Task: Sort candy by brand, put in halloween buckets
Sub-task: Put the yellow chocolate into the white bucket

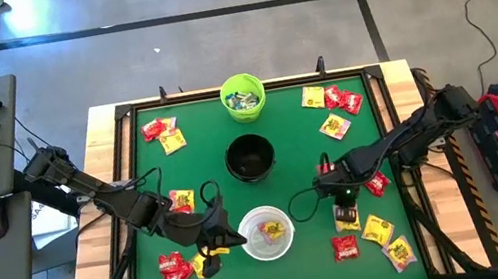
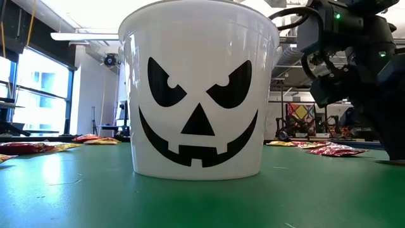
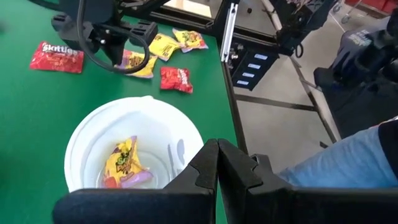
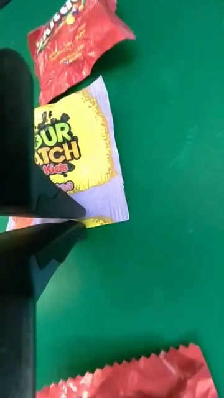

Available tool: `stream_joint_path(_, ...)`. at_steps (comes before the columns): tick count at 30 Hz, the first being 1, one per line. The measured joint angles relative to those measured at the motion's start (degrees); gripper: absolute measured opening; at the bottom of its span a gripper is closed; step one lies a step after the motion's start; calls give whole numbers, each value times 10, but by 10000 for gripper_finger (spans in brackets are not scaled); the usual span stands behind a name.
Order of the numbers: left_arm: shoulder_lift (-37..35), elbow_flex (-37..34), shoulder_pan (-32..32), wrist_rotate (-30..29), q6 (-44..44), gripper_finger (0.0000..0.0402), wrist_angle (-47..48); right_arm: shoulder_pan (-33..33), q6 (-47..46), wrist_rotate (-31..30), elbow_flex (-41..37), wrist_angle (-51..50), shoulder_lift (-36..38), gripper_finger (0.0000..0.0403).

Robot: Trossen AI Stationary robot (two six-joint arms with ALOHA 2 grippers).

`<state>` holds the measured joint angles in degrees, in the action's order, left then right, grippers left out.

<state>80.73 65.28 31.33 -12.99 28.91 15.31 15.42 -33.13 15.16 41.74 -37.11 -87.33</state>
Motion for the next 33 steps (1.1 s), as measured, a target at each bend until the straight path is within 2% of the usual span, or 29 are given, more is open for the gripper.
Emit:
stream_joint_path(9,0,0,0,0,3,0,0,7,0,-53,67,-52,12,0)
stream_joint_path(13,0,0,1,6,9,0,0,31,-48,-47,93,-53,16,7)
stream_joint_path(16,0,0,6,6,11,0,1,81,-61,-47,104,-48,16,38)
stream_joint_path(19,0,0,12,6,12,0,2,141,-74,-73,107,-45,16,91)
stream_joint_path(25,0,0,15,6,15,0,4,239,-51,-189,107,-21,12,196)
stream_joint_path(28,0,0,15,6,15,0,6,252,-23,-222,107,-18,-2,217)
stream_joint_path(33,0,0,14,6,15,0,15,246,21,-237,107,-19,-50,211)
